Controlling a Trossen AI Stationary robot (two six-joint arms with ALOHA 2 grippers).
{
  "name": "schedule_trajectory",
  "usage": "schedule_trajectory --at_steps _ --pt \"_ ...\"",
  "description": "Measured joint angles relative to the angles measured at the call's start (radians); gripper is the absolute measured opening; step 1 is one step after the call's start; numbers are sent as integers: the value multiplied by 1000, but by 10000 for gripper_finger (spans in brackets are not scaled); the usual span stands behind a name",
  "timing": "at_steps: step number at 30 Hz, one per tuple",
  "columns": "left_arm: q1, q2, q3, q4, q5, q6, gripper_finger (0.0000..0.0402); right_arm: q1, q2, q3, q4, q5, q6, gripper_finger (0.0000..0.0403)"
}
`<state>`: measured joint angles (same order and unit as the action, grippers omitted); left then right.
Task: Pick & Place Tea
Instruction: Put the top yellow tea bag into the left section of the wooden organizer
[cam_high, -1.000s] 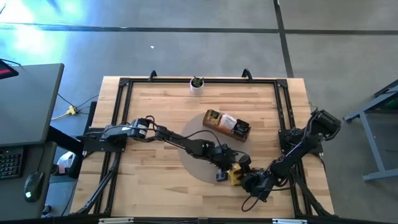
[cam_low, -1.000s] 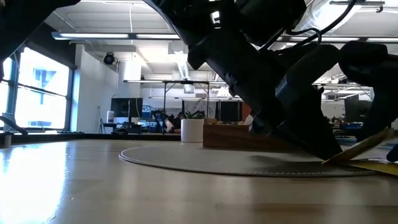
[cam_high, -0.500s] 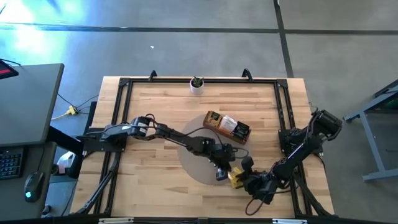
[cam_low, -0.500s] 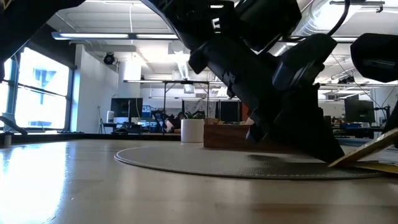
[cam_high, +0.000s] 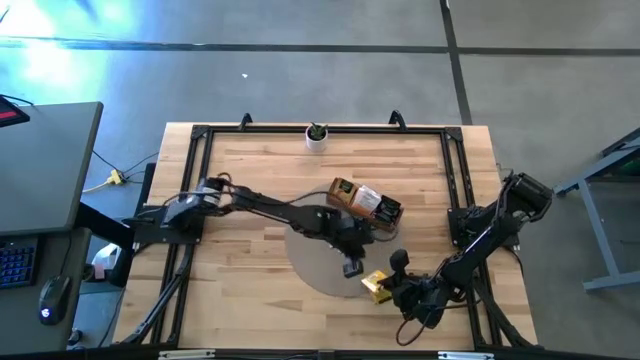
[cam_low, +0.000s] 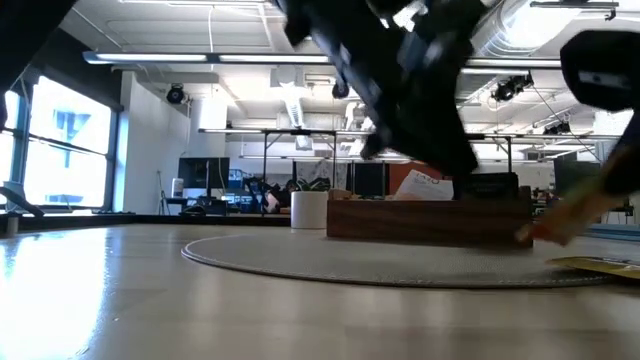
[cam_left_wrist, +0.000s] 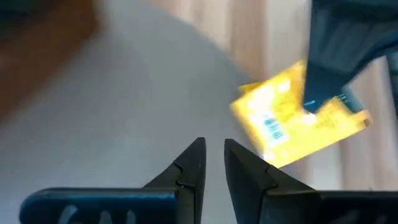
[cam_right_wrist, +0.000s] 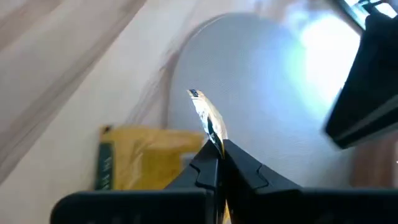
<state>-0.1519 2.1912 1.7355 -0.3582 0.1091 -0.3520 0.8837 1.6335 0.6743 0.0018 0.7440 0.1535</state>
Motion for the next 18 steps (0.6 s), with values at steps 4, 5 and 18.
schedule_trajectory --at_steps 4,5,18 --pt "-29 -115 1 -97 -129 40 58 -20 -38 0 25 111 0 7" --pt "-43 -150 0 -131 -156 42 58 -36 -46 0 39 152 1 5" --pt "-345 -390 4 -298 -774 5 58 -658 -157 10 326 -235 43 2"
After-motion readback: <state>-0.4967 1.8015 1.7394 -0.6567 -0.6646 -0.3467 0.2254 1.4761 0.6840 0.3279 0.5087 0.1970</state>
